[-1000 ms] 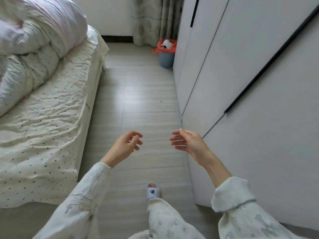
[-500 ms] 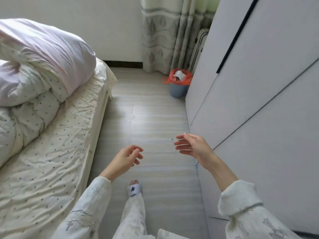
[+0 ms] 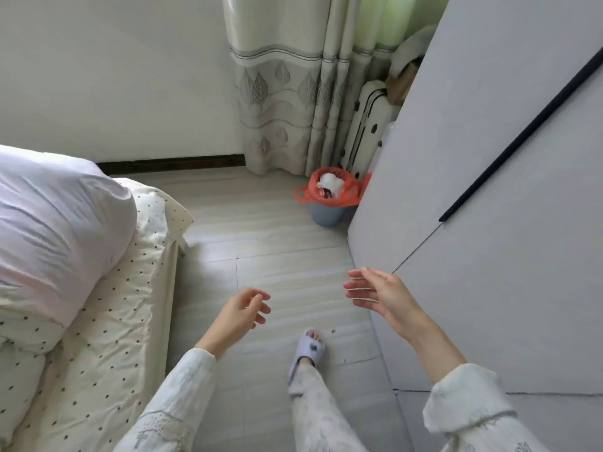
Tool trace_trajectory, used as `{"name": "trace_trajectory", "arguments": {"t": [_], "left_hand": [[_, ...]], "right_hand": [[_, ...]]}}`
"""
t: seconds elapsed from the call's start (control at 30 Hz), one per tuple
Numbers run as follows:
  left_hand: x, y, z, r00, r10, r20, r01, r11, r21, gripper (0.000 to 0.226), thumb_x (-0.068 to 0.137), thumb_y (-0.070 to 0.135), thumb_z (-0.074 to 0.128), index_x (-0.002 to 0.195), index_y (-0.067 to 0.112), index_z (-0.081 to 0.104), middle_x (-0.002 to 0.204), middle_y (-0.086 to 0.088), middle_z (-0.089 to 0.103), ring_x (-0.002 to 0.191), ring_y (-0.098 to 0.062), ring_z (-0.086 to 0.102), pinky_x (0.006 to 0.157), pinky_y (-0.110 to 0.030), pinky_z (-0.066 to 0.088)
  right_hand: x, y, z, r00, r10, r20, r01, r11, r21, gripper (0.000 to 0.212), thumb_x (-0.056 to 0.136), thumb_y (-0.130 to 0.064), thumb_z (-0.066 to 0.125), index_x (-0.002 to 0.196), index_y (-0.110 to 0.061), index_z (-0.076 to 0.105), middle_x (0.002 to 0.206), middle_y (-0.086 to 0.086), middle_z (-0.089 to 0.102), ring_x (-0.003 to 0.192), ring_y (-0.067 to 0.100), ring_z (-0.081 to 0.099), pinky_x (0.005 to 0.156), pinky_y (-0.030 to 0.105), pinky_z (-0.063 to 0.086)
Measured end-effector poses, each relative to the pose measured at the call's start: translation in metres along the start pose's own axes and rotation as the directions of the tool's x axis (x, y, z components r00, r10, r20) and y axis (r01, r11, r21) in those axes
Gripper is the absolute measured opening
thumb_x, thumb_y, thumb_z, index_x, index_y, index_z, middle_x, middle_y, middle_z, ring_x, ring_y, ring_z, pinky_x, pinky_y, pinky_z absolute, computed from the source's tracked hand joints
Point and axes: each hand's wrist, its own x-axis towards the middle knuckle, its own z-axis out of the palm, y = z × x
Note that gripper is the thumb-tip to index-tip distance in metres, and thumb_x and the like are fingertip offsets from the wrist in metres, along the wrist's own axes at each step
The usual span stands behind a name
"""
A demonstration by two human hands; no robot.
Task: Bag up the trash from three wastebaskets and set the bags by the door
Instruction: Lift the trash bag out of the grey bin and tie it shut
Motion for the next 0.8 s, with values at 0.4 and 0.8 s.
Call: {"name": "trace_trajectory", "arguments": {"t": [0.4,0.8], "left_hand": [[0.292,0.135,-0.031,0.997,-0.077,0.013,0.078,0.996,-0.031,0.022,0.096,0.013,0.035,0.088,0.019,0.055,0.081,-0.003,0.061,0.066,-0.016,0.056,0.061,-0.024,0.041],[0.551,0.184,-0.048,0.962,-0.252,0.109,0.25,0.968,0.039,0.023,0.092,0.01,0.039,0.083,0.02,0.057,0.079,-0.002,0.062,0.063,-0.015,0.054,0.058,-0.023,0.04]], "right_hand": [[0.286,-0.147,-0.018,0.99,0.108,-0.089,-0.108,0.994,0.009,0.022,0.097,-0.017,0.039,0.099,-0.007,0.058,0.082,0.008,0.064,0.069,0.018,0.06,0.064,0.024,0.047],[0.539,-0.206,-0.033,0.941,0.246,-0.235,-0.245,0.969,0.034,0.032,0.096,-0.019,0.044,0.122,-0.003,0.053,0.11,0.014,0.059,0.096,0.025,0.057,0.072,0.026,0.049]]}}
